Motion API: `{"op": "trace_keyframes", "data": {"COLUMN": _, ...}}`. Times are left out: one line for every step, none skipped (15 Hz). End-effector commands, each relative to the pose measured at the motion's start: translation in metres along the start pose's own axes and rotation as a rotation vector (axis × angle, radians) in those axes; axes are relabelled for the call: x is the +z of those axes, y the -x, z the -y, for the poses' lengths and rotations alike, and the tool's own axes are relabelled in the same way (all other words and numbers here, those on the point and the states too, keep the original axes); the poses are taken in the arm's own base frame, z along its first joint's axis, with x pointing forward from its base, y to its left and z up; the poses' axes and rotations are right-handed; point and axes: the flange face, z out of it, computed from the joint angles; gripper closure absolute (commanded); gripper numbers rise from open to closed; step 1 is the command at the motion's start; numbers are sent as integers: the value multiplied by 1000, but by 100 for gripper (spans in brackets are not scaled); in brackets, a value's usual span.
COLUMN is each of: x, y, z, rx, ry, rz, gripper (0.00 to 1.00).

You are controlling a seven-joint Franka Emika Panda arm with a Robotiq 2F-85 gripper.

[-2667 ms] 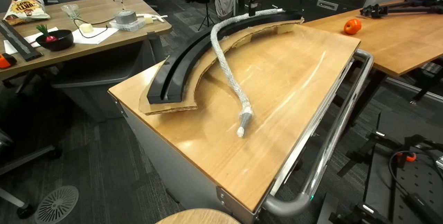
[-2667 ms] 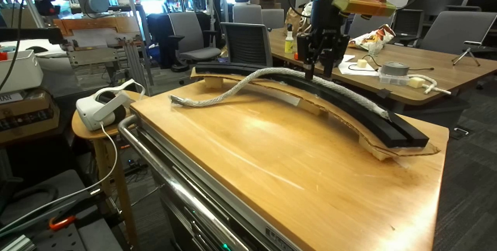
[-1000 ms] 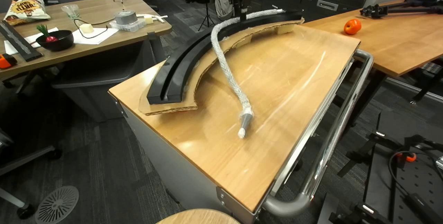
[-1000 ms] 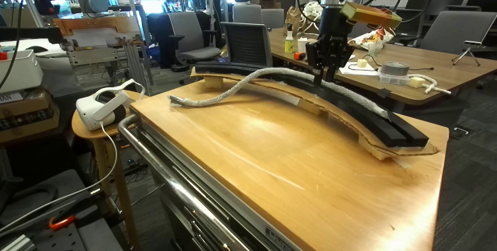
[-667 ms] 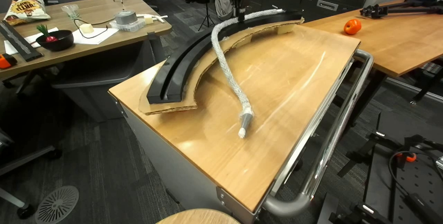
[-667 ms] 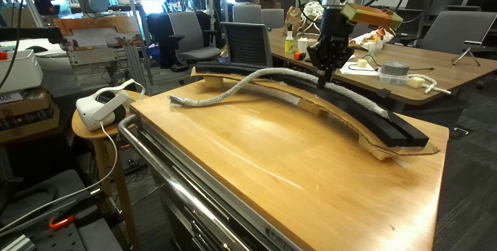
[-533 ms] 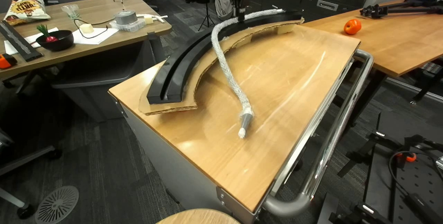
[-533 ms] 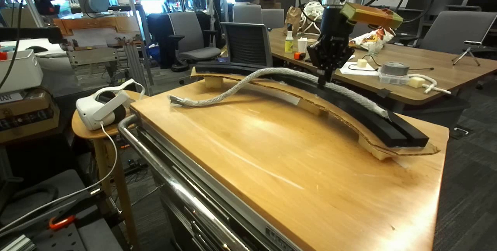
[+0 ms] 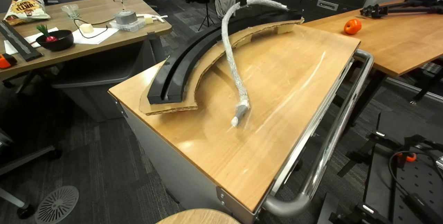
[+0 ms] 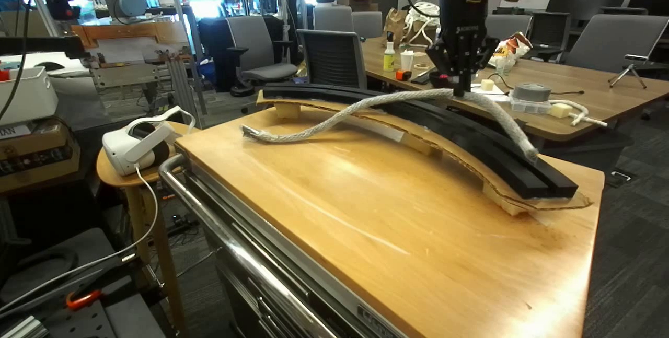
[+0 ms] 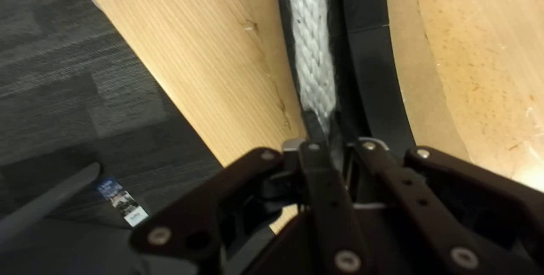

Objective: Place the white rope on the table

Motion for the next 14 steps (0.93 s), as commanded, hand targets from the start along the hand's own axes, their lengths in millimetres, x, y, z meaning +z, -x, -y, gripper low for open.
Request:
{"op": "trace_keyframes", "data": {"x": -31, "y": 5, "z": 18, "rx": 103, "ry": 96, "rz": 133, "gripper": 96}}
{"op": "trace_keyframes", "data": {"x": -30, "y": 4, "z": 25, "rx": 125, "ry": 91, "rz": 171, "gripper": 96}}
{"op": "trace_keyframes", "data": {"x": -28, "y": 3, "z": 32, "rx": 141, "ry": 87, "rz": 201, "gripper": 96}}
{"op": "trace_keyframes", "data": {"x": -21, "y": 1, "z": 42, "rx": 138, "ry": 46, "rz": 222, "gripper": 96}}
{"op": "trace_keyframes", "data": {"x": -14, "y": -3, "z": 50, "rx": 149, "ry": 22, "rz": 246, "gripper": 96}}
{"op": "trace_keyframes", "data": {"x": -2, "y": -6, "z": 60, "rx": 152, "ry": -23, "rz": 264, "gripper": 96}}
{"op": "trace_keyframes", "data": {"x": 8, "y": -8, "z": 69, "rx": 165, "ry": -65, "rz": 274, "gripper": 96}}
{"op": "trace_keyframes", "data": {"x": 18, "y": -10, "z": 80, "rx": 170, "ry": -108, "rz": 272, "gripper": 96}}
{"op": "trace_keyframes", "data": {"x": 27, "y": -13, "z": 88, "rx": 182, "ry": -139, "rz": 272, "gripper": 96}}
{"op": "trace_keyframes", "data": {"x": 37, "y": -16, "z": 97, "rx": 195, "ry": -160, "rz": 265, "gripper": 96}}
{"op": "trace_keyframes", "data": {"x": 47, "y": -18, "z": 104, "rx": 215, "ry": -183, "rz": 252, "gripper": 96}}
{"op": "trace_keyframes", "data": {"x": 56, "y": -19, "z": 111, "rx": 226, "ry": -212, "rz": 247, "gripper": 96}}
{"op": "trace_keyframes", "data": {"x": 64, "y": -18, "z": 118, "rx": 248, "ry": -231, "rz": 241, "gripper": 96}}
{"op": "trace_keyframes", "data": {"x": 72, "y": -13, "z": 125, "rx": 265, "ry": -251, "rz": 229, "gripper": 96}}
